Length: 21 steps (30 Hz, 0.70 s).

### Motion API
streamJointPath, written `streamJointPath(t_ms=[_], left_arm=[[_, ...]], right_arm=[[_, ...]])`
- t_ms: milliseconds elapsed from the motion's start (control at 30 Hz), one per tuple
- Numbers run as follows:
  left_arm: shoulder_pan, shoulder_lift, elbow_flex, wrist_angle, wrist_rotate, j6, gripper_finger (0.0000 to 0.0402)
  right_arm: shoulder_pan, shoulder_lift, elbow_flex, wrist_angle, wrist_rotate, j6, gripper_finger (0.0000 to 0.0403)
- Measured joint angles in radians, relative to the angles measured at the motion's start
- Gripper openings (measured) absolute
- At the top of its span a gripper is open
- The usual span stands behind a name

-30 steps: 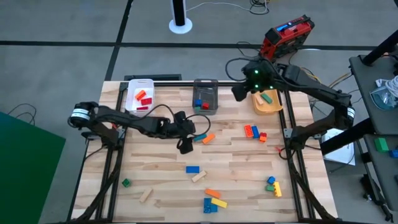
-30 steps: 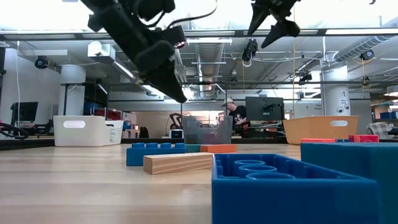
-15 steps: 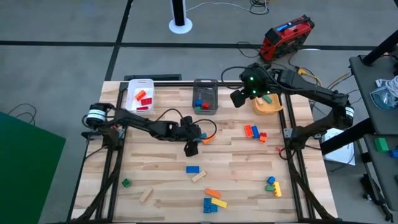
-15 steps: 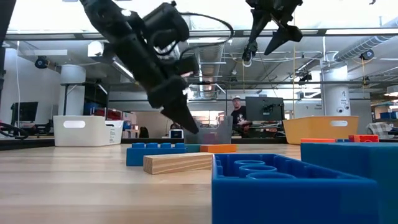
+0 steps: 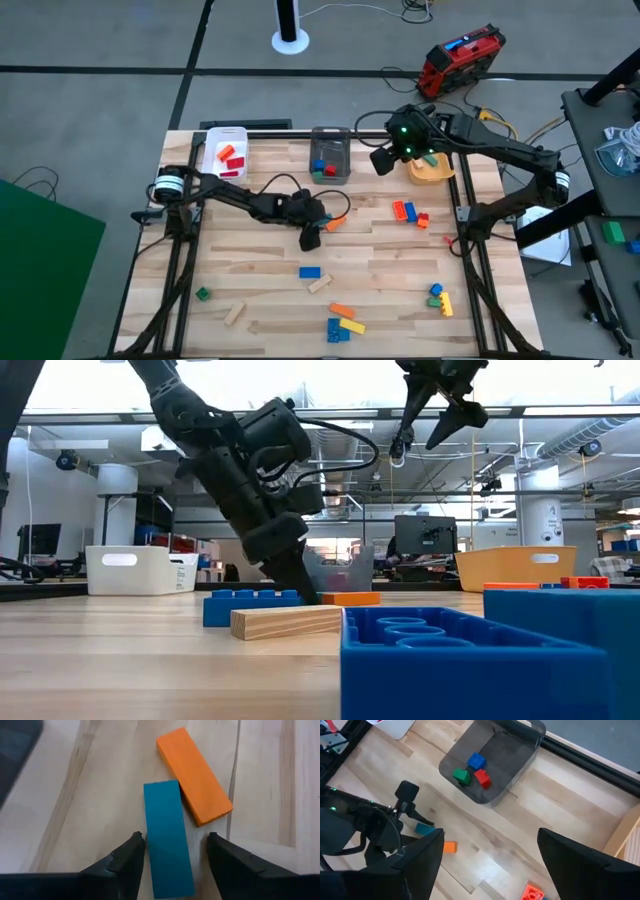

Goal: Sort blocks by size
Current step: Put the top blue block into the yellow bin

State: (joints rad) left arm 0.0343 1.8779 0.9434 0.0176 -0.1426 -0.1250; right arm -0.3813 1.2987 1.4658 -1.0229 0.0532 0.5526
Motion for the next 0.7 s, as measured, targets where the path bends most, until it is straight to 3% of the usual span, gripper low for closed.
streamJointPath(t_ms=[367, 533, 700], left_arm=[[0.002, -0.004, -0.020, 0.005, 0.010, -0.057, 0.0071], [0.004, -0.030, -0.022, -0.023, 0.026, -0.068, 0.0071], [0.004, -0.111, -0.024, -0.040, 0.007, -0.057, 0.0078]], right_arm=[[0.000, 0.000, 0.000, 0.002, 0.000, 0.012, 0.0291], [0.003, 0.000, -0.013, 0.002, -0.023, 0.093, 0.0283], [0.029, 0.004, -0.052, 0.009, -0.112, 0.186, 0.0284]])
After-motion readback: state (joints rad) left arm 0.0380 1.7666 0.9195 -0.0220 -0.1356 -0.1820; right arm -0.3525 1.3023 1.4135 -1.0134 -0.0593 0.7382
